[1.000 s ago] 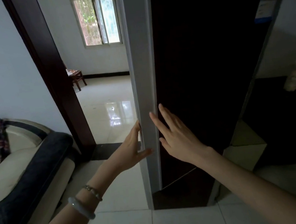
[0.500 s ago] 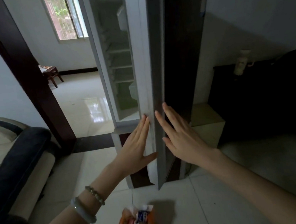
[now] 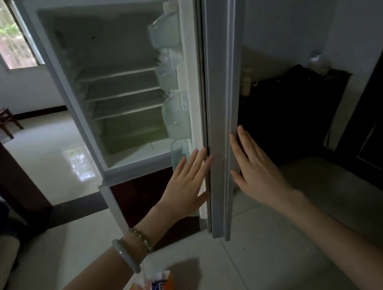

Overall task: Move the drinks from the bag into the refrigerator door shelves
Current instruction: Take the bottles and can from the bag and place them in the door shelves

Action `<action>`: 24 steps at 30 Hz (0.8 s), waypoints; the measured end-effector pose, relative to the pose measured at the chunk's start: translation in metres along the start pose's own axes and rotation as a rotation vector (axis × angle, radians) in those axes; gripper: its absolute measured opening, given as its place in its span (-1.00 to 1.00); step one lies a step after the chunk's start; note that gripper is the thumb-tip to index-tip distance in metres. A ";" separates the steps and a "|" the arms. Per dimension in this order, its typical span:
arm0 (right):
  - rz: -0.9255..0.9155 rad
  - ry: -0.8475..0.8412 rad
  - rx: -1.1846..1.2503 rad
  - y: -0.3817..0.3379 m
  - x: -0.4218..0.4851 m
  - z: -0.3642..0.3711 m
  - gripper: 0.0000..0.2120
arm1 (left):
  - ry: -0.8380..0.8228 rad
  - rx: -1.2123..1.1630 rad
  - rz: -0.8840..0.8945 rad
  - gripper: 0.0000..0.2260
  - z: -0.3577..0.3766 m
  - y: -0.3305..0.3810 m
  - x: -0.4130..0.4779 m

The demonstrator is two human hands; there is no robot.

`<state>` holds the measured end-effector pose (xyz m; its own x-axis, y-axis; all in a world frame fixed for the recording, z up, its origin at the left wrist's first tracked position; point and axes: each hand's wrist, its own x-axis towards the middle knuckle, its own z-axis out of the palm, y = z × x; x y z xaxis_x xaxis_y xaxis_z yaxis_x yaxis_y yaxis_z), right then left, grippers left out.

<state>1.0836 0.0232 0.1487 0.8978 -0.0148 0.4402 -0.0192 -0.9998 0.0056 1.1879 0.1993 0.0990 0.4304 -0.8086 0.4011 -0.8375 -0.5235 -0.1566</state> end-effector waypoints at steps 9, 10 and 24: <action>0.176 0.105 -0.123 0.020 0.010 0.005 -0.22 | 0.098 -0.071 -0.193 -0.23 0.017 -0.054 0.053; 0.154 0.109 -0.121 0.019 0.015 0.006 -0.24 | 0.108 -0.069 -0.175 -0.23 0.020 -0.060 0.062; 0.182 0.042 -0.309 0.049 0.076 0.038 -0.22 | 0.201 -0.071 0.225 -0.28 0.057 -0.071 0.171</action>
<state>1.1675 -0.0271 0.1478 0.8485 -0.1855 0.4956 -0.3151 -0.9296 0.1915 1.3403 0.0827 0.1271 0.1624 -0.8292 0.5349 -0.9287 -0.3116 -0.2010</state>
